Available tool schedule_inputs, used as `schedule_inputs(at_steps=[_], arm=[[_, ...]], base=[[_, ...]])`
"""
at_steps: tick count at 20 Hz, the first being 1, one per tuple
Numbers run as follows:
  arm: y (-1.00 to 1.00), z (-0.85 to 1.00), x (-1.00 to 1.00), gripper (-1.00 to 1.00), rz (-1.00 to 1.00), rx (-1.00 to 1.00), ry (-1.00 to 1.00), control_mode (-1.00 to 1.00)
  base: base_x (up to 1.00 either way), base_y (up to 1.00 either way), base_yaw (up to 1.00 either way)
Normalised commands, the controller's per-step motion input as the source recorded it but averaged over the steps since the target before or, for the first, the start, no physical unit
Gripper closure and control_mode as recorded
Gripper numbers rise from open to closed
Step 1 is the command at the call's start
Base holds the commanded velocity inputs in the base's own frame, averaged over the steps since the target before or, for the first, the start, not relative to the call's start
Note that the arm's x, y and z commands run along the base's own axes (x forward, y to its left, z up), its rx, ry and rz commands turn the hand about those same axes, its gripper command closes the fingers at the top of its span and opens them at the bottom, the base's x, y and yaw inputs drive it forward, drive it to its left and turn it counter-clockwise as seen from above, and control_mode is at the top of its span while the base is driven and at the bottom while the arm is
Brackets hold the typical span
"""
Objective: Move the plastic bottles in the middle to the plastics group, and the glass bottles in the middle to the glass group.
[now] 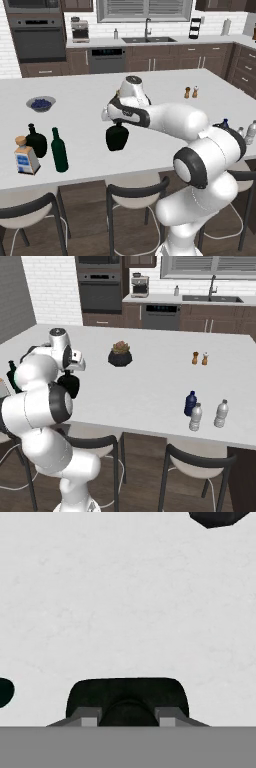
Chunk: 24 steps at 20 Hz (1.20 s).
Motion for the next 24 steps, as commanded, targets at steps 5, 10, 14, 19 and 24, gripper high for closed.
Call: schedule_inputs(at_steps=[5,10,14,19,24], arm=[[0.81,0.15,0.0,1.0,-0.09,0.0,0.03,-1.0],[0.7,0.02,0.01,1.0,-0.14,0.0,0.06,-1.0],[0.5,0.0,0.14,1.0,-0.17,0.01,0.07,-1.0],[0.42,-0.01,0.23,1.0,-0.13,0.09,0.03,-1.0],[0.36,-0.03,0.09,1.0,-0.08,0.04,0.0,-1.0]], base=[[0.0,0.0,0.0],[0.0,0.0,0.0],[0.0,0.0,0.0],[0.0,0.0,0.0],[0.0,0.0,0.0]])
